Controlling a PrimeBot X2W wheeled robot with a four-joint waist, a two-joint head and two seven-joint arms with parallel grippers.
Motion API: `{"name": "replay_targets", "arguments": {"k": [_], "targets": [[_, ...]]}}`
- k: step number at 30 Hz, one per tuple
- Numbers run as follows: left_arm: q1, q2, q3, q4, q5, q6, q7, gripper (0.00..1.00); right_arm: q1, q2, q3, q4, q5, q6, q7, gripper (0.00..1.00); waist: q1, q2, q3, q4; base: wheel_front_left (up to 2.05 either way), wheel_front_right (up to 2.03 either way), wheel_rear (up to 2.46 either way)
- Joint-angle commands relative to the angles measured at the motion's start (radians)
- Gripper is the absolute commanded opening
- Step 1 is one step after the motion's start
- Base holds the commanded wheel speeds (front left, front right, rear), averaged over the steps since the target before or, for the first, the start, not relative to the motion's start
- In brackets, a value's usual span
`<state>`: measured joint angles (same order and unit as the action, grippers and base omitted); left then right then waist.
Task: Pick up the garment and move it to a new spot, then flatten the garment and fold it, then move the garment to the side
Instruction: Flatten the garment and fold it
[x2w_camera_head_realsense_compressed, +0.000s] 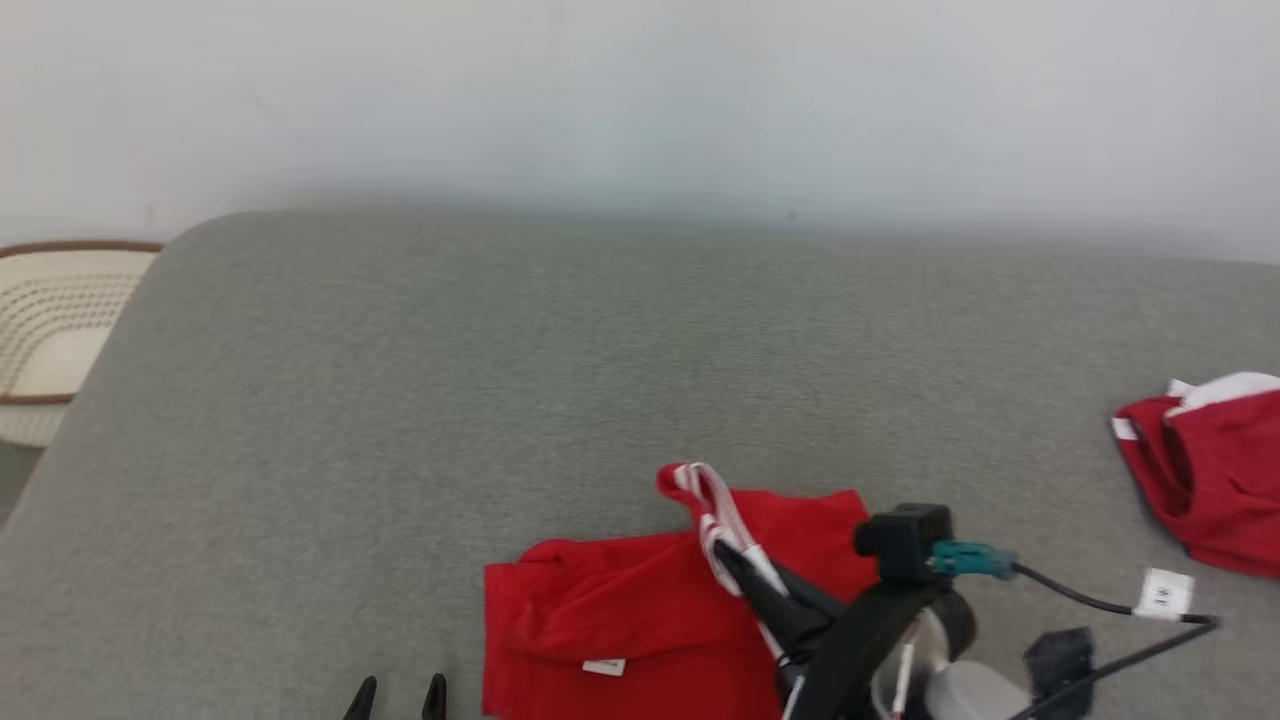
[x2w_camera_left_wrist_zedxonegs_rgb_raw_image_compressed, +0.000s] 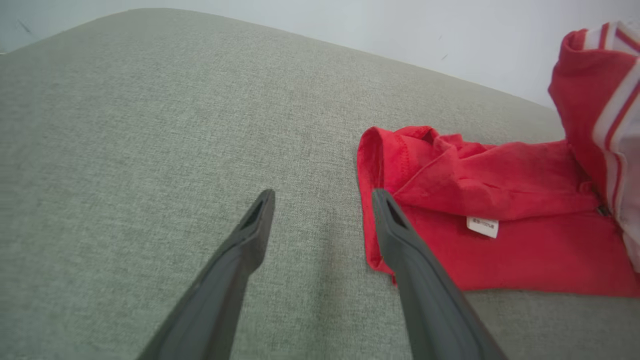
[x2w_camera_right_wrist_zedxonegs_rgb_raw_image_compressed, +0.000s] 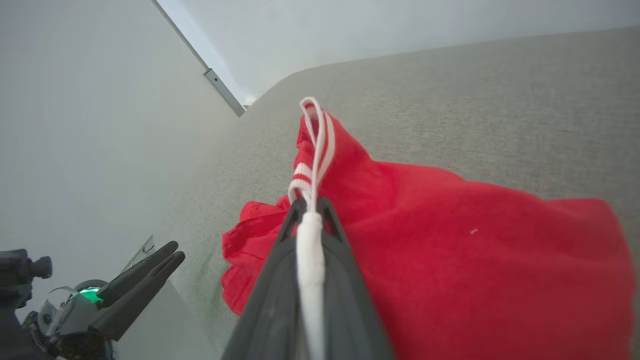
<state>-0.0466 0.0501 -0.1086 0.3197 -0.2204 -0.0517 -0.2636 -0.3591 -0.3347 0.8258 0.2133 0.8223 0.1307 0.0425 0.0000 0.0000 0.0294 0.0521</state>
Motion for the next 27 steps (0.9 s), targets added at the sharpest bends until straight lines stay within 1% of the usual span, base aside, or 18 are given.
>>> {"name": "replay_targets", "arguments": {"k": [1,5,11,17,18,19,20,22,24,25,27], "targets": [[-0.006,0.001,-0.003,0.002,-0.011,-0.001,-0.001,1.00,-0.015,0.018,0.016,0.011,0.012,0.000,-0.007,0.00,0.0000,0.0000,0.009,0.057,0.00,0.00,0.00],[-0.006,0.001,-0.017,0.005,-0.015,0.002,-0.001,1.00,-0.058,0.052,0.062,0.072,0.003,0.000,-0.033,0.00,0.0000,0.0000,0.015,0.120,0.00,0.00,0.00],[0.004,0.001,-0.033,0.010,-0.016,0.001,-0.001,1.00,-0.119,0.110,0.100,0.209,0.018,0.000,-0.092,0.00,0.0000,0.0000,0.026,0.206,0.00,0.00,0.00],[0.009,0.001,-0.046,0.007,-0.027,0.006,-0.001,1.00,-0.185,0.162,0.125,0.349,0.033,0.000,-0.160,0.00,0.0000,0.0000,0.037,0.260,0.00,0.00,0.00],[0.008,0.001,-0.046,0.007,-0.028,0.006,-0.001,1.00,-0.195,0.169,0.126,0.368,0.038,0.000,-0.176,0.27,0.0000,0.0000,0.038,0.265,0.00,0.00,0.00],[0.008,0.001,-0.045,0.007,-0.029,0.007,-0.001,1.00,-0.202,0.178,0.123,0.388,0.050,0.000,-0.190,0.85,0.0000,0.0000,0.040,0.267,0.00,0.00,0.00],[0.008,0.001,-0.045,0.006,-0.030,0.008,-0.001,1.00,-0.210,0.185,0.122,0.404,0.058,0.000,-0.204,1.00,0.0000,0.0000,0.040,0.269,0.00,0.00,0.00],[0.010,0.001,-0.042,0.004,-0.031,0.009,-0.001,1.00,-0.221,0.195,0.118,0.422,0.087,0.000,-0.233,1.00,0.0000,0.0000,0.042,0.267,0.00,0.00,0.00],[0.012,0.001,-0.038,0.002,-0.033,0.015,-0.001,1.00,-0.232,0.192,0.107,0.427,0.110,0.000,-0.261,1.00,0.0000,0.0000,0.044,0.258,0.00,0.00,0.00],[0.008,0.001,-0.033,-0.001,-0.034,0.018,-0.001,1.00,-0.240,0.179,0.085,0.418,0.133,0.000,-0.286,1.00,0.0000,0.0000,0.047,0.245,0.00,0.00,0.00],[0.006,0.000,-0.030,-0.006,-0.036,0.020,-0.001,1.00,-0.240,0.162,0.041,0.393,0.150,0.000,-0.302,1.00,0.0000,0.0000,0.049,0.229,0.00,0.00,0.00]]}}
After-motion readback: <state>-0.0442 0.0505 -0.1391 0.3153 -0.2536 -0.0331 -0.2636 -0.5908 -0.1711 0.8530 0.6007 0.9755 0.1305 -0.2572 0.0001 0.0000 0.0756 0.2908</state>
